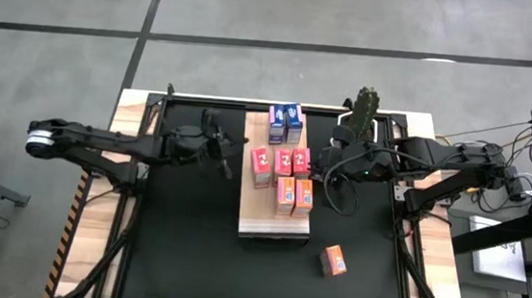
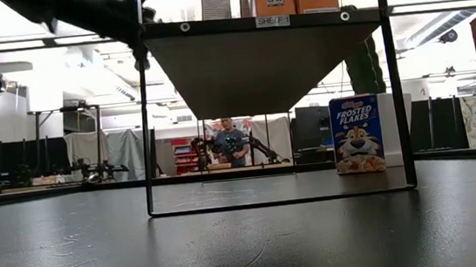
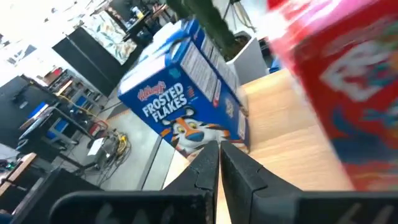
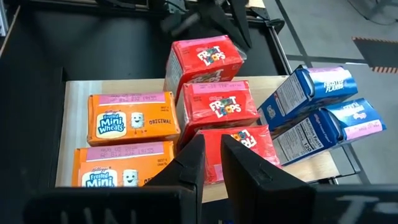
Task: Stack cereal on shelf
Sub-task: Put the red cereal box aligned with the other red cereal box on the shelf
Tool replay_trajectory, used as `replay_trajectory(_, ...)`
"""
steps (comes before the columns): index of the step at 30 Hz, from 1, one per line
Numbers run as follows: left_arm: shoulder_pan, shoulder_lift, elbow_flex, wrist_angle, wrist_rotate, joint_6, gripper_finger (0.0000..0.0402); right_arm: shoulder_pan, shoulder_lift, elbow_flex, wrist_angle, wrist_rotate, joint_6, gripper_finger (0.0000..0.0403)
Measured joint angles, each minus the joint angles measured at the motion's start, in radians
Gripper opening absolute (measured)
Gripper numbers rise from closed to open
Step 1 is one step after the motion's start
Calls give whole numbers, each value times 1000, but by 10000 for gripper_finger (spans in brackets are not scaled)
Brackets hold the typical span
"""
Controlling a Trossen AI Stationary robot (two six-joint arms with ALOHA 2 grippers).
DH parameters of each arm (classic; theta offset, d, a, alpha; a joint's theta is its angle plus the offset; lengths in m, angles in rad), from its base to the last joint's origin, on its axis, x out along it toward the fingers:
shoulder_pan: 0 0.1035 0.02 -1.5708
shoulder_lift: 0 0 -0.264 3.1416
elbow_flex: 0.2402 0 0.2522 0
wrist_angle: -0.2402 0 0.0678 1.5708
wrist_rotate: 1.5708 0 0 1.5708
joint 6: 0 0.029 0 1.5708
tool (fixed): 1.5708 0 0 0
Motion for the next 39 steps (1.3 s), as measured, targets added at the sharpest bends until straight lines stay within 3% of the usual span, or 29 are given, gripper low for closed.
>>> replay_trajectory(5,-45,-106,0,-74,31,-24,0,0,0,0,-4,-1,-33,43)
replay_trajectory(10,-66,-146,0,-134,251,-27,0,0,0,0,-12,-1,-54,43)
replay_trajectory(12,-65,-139,0,-139,279,-27,0,0,0,-2,-13,-1,-61,43)
replay_trajectory(22,-62,-32,0,-62,287,-27,0,0,0,-8,-15,-1,-62,43)
replay_trajectory(27,-61,11,0,-15,225,-23,0,0,0,-8,-15,-1,-62,43)
replay_trajectory(39,-57,20,0,-11,192,-35,0,0,0,-8,-15,-1,-59,43)
